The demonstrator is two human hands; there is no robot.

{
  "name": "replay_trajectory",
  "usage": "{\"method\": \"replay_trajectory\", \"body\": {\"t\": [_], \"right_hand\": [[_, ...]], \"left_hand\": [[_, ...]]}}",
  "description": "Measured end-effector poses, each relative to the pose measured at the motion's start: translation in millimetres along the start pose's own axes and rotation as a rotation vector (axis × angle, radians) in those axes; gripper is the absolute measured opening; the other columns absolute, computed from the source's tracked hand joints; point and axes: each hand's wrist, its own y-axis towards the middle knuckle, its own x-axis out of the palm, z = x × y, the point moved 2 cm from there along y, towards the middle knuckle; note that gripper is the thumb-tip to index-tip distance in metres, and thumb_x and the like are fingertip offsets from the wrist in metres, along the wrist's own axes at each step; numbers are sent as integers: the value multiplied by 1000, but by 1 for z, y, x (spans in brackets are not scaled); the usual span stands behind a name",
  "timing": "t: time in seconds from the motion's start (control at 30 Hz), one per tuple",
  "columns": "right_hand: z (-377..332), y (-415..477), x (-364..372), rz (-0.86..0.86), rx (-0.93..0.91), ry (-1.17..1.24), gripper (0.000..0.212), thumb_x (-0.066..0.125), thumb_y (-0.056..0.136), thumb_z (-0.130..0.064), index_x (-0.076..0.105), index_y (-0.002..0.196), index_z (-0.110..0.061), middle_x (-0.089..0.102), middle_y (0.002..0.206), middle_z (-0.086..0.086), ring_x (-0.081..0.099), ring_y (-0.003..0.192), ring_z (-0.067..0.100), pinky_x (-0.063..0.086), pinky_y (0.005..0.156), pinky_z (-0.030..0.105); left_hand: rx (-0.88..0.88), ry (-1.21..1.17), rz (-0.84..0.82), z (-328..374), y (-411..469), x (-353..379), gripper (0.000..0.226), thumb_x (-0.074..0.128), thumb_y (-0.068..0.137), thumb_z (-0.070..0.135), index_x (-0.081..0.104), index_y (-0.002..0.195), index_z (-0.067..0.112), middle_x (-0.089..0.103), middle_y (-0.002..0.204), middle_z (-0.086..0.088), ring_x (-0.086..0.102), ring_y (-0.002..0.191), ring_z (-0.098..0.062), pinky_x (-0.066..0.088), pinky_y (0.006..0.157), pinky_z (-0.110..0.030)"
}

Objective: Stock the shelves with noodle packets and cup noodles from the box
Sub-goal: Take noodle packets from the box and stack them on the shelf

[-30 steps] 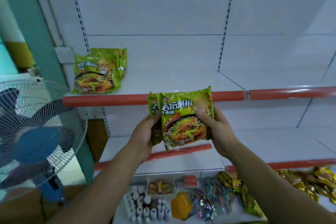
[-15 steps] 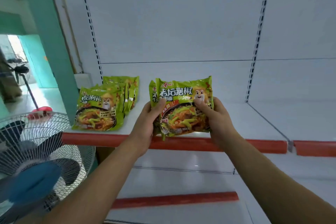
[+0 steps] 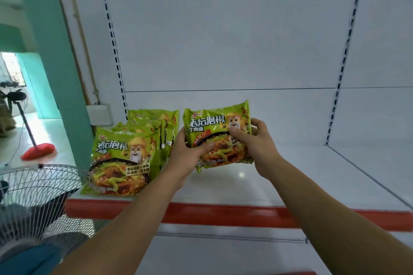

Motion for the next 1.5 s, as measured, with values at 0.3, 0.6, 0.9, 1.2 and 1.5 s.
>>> {"method": "replay_trajectory", "body": {"t": [0.3,0.6,0.9,1.2,1.5], "right_hand": [[27,38,29,1,47,-94,39,73,84,-8,57,120,-12,71,108,10,72,91,25,59,73,37],[37,62,38,24,45,-185,40,71,82,3,62,115,-17,72,101,4,70,86,20,56,66,28],[46,85,47,57,21,-306,43,77,82,-14,55,118,-20,67,103,-2,67,94,21,57,78,35],[36,81,22,79,65,-416,59,74,87,-25,49,139,-12,61,128,6,59,115,25,49,100,42],[14,56,-9,80,46,-516,44,65,89,-26,57,131,-16,62,118,3,60,107,25,51,96,40]], "left_hand": [[1,175,75,-33,51,-8,95,73,87,17,10,157,27,40,152,-2,43,136,-24,40,111,-43],[16,326,187,-49,75,-4,88,67,91,13,10,157,25,24,161,1,26,147,-22,32,116,-42],[-33,353,266,-51,85,-4,80,62,94,15,14,157,21,31,159,-1,32,145,-25,33,115,-49],[11,488,261,-34,68,1,85,64,94,19,7,158,19,13,164,-2,18,150,-24,26,117,-40],[119,542,293,-9,30,11,58,63,94,28,40,147,20,38,151,2,35,140,-18,34,108,-34]]}}
